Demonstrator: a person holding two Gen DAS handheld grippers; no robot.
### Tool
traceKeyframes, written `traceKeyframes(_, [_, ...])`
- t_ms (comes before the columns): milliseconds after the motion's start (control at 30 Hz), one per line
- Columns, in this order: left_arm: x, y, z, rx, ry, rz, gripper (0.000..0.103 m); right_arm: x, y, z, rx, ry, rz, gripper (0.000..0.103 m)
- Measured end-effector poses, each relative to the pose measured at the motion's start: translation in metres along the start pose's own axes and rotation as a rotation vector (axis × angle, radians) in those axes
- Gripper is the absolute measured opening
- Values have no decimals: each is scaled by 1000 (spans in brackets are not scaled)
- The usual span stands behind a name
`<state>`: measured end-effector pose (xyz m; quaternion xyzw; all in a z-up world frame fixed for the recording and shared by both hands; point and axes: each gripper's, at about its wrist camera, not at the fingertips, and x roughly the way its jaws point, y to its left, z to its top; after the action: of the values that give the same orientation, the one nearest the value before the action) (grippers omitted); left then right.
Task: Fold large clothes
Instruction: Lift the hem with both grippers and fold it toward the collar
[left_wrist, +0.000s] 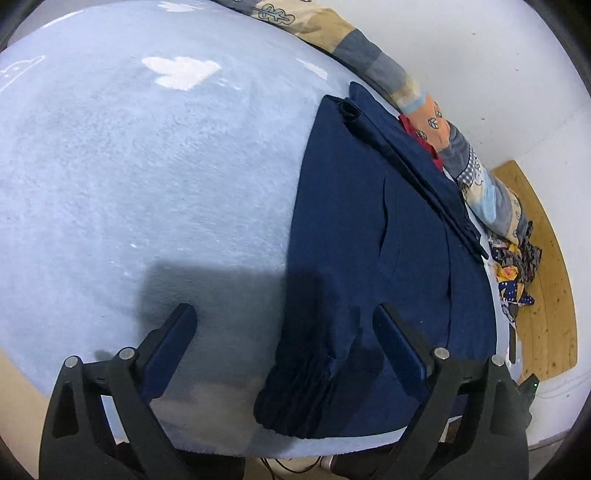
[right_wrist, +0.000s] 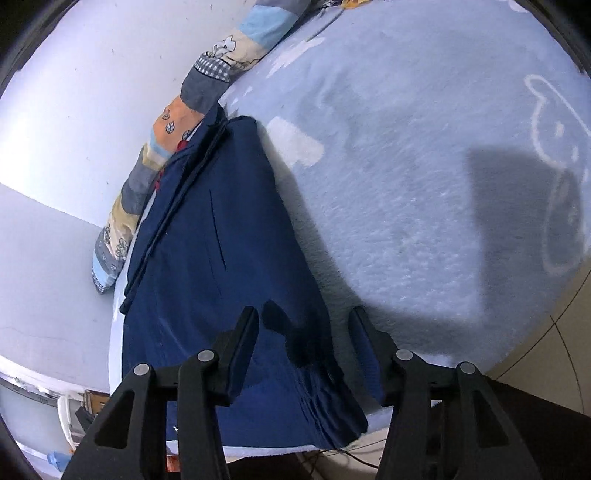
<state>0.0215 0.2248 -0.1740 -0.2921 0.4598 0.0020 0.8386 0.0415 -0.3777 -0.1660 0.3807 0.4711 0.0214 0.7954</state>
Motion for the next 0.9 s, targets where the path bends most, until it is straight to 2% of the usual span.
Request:
traceKeyframes(167, [1,-18,-3,92,19,-11,97,6,13,-11,-88,62,60,55])
traceKeyframes(200, [1,-25,-6,130,29,-25,90,6,16,-13,-107,71,70,54])
traceKeyframes(233, [2,-30,-8,162,37,-29,75,6,21,-16,-135,83,93,51])
traceKeyframes(333, [6,-47,-16,291,28,59,49,6,32,-21,-180,107,159,48])
traceKeyframes(400, [4,-42,-15,275,22,70,40,7,34,-20,-183,108,149,48])
traceKeyframes(433, [3,-36,-13,253,20,65,39,9,34,-19,-181,109,130,47])
traceKeyframes(500, [1,-29,-10,221,10,66,39,12,32,-17,-205,98,30,44])
traceKeyframes(567, [2,-28,-11,218,9,73,41,11,26,-16,-173,97,28,44])
traceKeyframes(600, [5,-31,-12,229,12,78,49,10,24,-15,-164,96,33,44])
traceKeyframes(633, [8,-35,-16,246,31,63,65,10,24,-16,-168,97,32,45])
traceKeyframes(667, [8,-38,-21,262,42,48,70,10,25,-18,-176,107,35,49])
traceKeyframes(733, [11,-54,-28,345,43,60,71,18,29,-24,-182,178,102,49])
traceKeyframes(767, [11,-58,-29,361,38,50,64,22,33,-27,-184,208,142,45])
traceKeyframes(800, [8,-60,-30,374,27,36,38,25,40,-31,-206,238,179,41])
traceKeyframes(833, [8,-60,-29,377,25,39,30,25,49,-35,-260,239,174,35])
traceKeyframes(900, [11,-59,-27,371,27,40,30,23,56,-37,-314,210,132,34])
